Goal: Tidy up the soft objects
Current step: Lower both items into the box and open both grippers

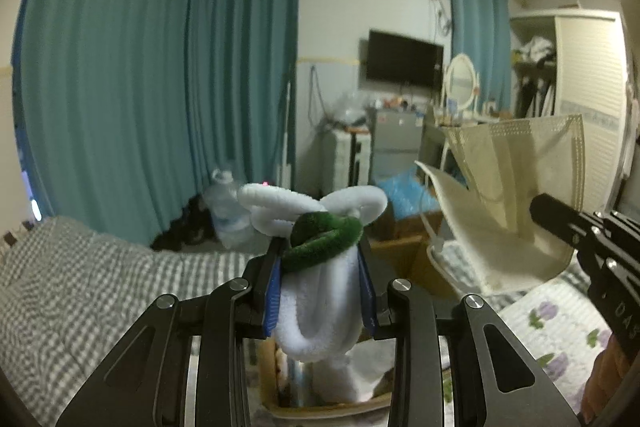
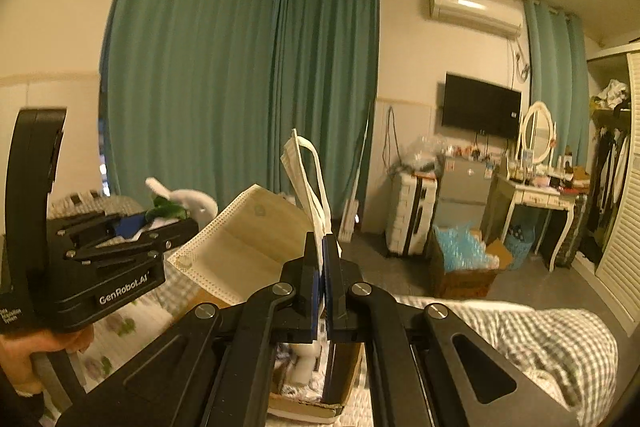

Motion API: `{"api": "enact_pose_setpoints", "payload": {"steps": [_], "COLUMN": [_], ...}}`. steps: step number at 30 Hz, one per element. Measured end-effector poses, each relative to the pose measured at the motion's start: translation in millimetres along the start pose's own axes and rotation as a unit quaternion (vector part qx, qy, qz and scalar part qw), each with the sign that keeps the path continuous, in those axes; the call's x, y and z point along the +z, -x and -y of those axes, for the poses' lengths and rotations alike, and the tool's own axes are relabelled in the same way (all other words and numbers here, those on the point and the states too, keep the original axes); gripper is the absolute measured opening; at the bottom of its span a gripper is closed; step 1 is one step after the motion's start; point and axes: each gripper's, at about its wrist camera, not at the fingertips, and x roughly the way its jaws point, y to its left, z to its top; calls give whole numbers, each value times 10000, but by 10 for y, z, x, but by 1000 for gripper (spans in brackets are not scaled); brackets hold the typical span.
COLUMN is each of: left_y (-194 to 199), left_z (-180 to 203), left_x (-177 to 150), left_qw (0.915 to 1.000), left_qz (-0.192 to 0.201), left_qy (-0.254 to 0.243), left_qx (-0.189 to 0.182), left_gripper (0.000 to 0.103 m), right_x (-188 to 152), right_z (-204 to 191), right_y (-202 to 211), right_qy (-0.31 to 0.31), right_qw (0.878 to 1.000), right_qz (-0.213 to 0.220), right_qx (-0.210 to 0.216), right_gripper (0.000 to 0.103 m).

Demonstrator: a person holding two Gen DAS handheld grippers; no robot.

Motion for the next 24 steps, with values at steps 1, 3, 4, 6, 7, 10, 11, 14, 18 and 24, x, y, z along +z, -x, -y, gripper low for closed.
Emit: {"api": "enact_pose_setpoints", "payload": {"steps": [1, 3, 4, 6, 7, 10, 11, 14, 18, 24], "left_y": [-71, -208, -287, -403, -470, -643, -689, -828, -1032, -1077], "left_z": [-4, -18, -20, -26, -11, 3, 7, 41, 126, 212], "left_x": [-50, -135, -188, -263, -277, -398, -452, -581, -778, -864], "left_qw": [10000, 9997, 9994, 9987, 9983, 9965, 9957, 9923, 9838, 9812], "left_qz": [-88, -250, -348, -506, -570, -825, -924, -1227, -1779, -1868], "left_qy": [0, 21, 20, -1, -16, -12, 10, -79, -172, -370], "left_qx": [16, 39, 52, 67, 87, 124, 110, 133, 171, 325], "left_gripper": [31, 31, 31, 31, 31, 31, 31, 32, 36, 38], "right_x": [-70, -220, -265, -376, -443, -587, -634, -761, -878, -881], "right_z": [6, 21, 31, 65, 78, 98, 101, 90, 85, 128], "right_y": [-95, -296, -355, -526, -618, -774, -834, -997, -1122, -1159], "right_qy": [11, 49, 56, 67, 55, 45, 49, 121, 156, 64], "right_qw": [10000, 9994, 9992, 9984, 9977, 9961, 9953, 9922, 9885, 9881], "right_qz": [-98, -339, -406, -568, -669, -878, -970, -1238, -1501, -1538], "right_qx": [2, 7, 11, -8, -11, -18, 1, -3, -34, -41], "right_gripper": [1, 2, 2, 2, 2, 1, 2, 2, 2, 2]}}
